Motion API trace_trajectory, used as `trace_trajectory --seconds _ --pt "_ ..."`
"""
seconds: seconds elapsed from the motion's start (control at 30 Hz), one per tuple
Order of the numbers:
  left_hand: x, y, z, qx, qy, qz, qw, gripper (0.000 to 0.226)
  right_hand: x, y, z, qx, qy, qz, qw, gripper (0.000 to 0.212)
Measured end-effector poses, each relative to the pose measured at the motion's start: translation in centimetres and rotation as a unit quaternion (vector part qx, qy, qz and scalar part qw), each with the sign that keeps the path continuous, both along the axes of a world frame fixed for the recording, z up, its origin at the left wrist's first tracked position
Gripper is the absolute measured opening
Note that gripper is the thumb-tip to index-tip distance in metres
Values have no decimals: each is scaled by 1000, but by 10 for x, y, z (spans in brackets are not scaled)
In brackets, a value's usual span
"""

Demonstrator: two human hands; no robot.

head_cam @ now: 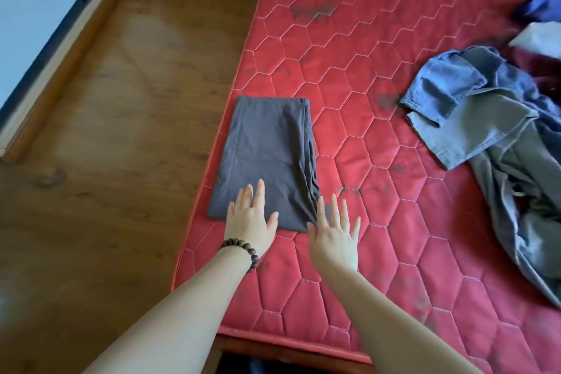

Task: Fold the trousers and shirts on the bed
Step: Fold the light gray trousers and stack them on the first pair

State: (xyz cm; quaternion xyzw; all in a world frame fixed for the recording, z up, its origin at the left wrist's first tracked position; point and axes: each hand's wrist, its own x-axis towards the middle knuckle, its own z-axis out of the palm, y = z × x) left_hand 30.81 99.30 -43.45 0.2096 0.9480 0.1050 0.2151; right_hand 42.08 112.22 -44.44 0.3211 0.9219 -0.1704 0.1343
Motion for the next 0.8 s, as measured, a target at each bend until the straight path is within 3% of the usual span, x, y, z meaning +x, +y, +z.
trace_trajectory --seconds 0.3,0.57,0.8 --pt "93 63 79 66 23 -124 990 73 113 57 96 35 5 -132 991 58" --pt "167 129 65 64 -21 -167 984 74 217 127 85 41 -58 -177 982 59" --pt "236 241 48 40 -12 -181 983 74 282 226 70 10 -12 -195 981 57"
